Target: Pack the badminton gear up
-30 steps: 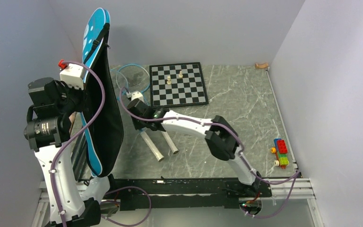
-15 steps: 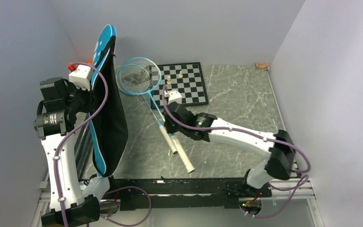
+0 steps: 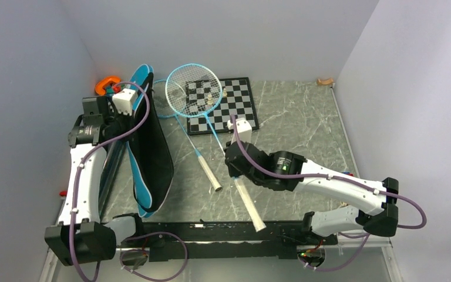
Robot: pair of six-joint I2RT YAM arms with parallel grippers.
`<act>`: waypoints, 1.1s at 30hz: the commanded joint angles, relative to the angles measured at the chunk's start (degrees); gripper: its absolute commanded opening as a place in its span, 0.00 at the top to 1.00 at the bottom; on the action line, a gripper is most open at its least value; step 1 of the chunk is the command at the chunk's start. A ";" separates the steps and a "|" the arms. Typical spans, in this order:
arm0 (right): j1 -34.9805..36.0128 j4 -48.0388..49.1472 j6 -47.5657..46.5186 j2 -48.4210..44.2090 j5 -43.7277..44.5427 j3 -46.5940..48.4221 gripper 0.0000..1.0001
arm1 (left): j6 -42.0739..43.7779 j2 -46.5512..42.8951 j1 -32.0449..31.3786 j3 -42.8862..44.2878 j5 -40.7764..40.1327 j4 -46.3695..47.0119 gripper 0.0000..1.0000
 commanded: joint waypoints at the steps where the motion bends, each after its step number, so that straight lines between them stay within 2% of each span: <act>1: 5.86 -6.55 1.74 0.96 5.77 4.95 1.00 | -1.16 2.33 -2.61 1.08 -2.53 8.76 1.00; 8: 13.60 -14.48 3.47 7.62 8.77 11.40 1.00 | -1.70 7.34 -6.34 2.33 -5.65 10.88 1.00; 17: 16.63 -20.08 4.08 12.90 6.00 14.29 1.00 | -2.91 9.56 -7.81 1.87 -6.74 12.58 1.00; 29: 17.41 -16.42 -2.36 25.08 4.77 26.58 1.00 | -3.67 10.83 -11.01 1.40 -5.47 11.99 1.00; 33: 15.34 -14.19 -3.48 28.60 4.59 30.45 1.00 | -3.71 10.21 -11.24 1.18 -4.36 11.29 1.00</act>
